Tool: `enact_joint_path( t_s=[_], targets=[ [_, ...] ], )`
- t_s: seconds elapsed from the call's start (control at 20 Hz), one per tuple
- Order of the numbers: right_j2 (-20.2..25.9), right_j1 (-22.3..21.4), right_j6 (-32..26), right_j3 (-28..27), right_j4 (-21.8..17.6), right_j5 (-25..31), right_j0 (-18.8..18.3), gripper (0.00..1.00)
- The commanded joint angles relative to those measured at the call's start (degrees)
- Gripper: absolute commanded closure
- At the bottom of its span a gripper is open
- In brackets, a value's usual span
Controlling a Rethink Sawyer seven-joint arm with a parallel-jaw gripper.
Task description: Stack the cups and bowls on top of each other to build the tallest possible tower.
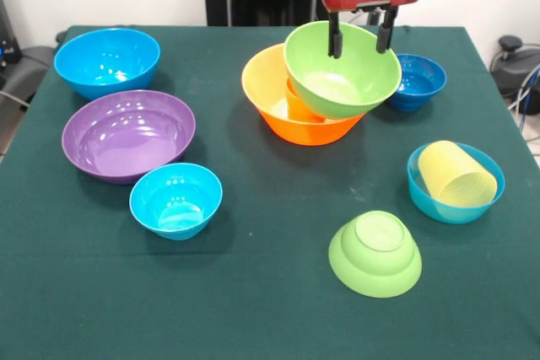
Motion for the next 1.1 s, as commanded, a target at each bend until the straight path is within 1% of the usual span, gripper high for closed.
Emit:
enact_joint_path(
  t_s=[0.05,0.2,0.5,0.65,1.1],
  targets=[
    [1.65,-1.45,-5.49,4.27,-3.49,-2.21,-0.13,0.0],
    [1.09,-1.35,-4.46,4.24,-4.68,-3.29,0.98,0.0],
    [1.4,-3.09,-3.06,5.64,-3.27,-2.42,1.76,0.0],
    [1.38,-2.58,-2.68,5.17,-3.26,-2.35,2.17,0.0],
    [1.0,-0.91,-1.21,6.09,-3.73,-5.62,3.07,0.0]
  ],
)
